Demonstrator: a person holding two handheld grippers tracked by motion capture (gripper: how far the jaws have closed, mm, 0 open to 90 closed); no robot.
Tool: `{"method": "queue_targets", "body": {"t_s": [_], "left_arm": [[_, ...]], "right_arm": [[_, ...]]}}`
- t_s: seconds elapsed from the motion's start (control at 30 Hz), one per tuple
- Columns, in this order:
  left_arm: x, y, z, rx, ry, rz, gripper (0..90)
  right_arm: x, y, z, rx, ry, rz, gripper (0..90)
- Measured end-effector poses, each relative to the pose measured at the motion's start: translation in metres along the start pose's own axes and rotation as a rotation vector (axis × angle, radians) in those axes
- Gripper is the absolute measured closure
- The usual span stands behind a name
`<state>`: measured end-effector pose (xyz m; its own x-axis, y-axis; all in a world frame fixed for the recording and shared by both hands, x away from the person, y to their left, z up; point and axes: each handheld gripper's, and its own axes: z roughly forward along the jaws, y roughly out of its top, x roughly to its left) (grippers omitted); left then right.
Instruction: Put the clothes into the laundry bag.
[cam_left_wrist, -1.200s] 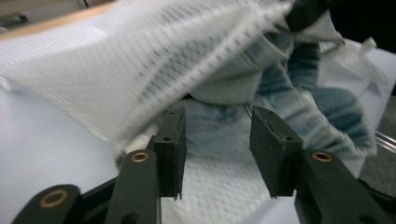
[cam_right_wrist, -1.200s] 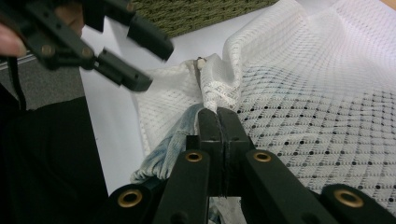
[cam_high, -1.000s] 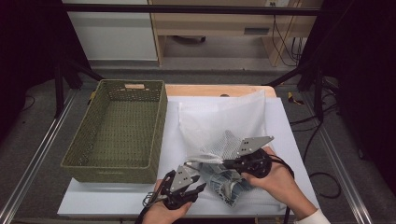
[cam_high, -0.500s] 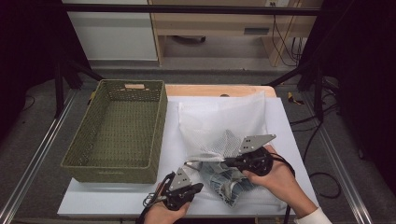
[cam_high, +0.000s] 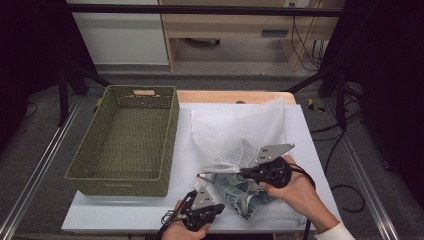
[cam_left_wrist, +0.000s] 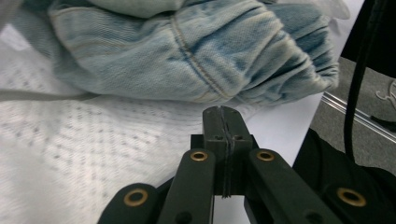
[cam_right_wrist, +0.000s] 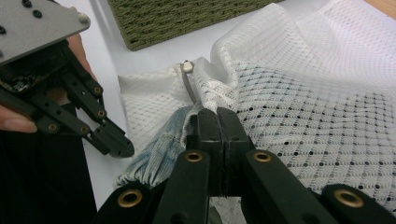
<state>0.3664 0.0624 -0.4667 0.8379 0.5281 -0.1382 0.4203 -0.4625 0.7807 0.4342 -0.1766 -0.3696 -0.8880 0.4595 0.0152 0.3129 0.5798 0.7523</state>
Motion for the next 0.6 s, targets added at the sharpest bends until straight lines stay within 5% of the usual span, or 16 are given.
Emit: {"method": "queue_targets", "body": {"t_s": [0.23, 0.6], "left_arm": [[-0.011, 0.004, 0.014, 0.026, -0.032, 0.027, 90.0], [-0.008, 0.024, 0.035, 0.026, -0.016, 0.050, 90.0]], "right_arm": [[0.000, 0.001, 0.000, -0.003, -0.006, 0.001, 90.0], [-0.001, 0.000, 0.001, -0.001, -0.006, 0.001, 90.0]]}}
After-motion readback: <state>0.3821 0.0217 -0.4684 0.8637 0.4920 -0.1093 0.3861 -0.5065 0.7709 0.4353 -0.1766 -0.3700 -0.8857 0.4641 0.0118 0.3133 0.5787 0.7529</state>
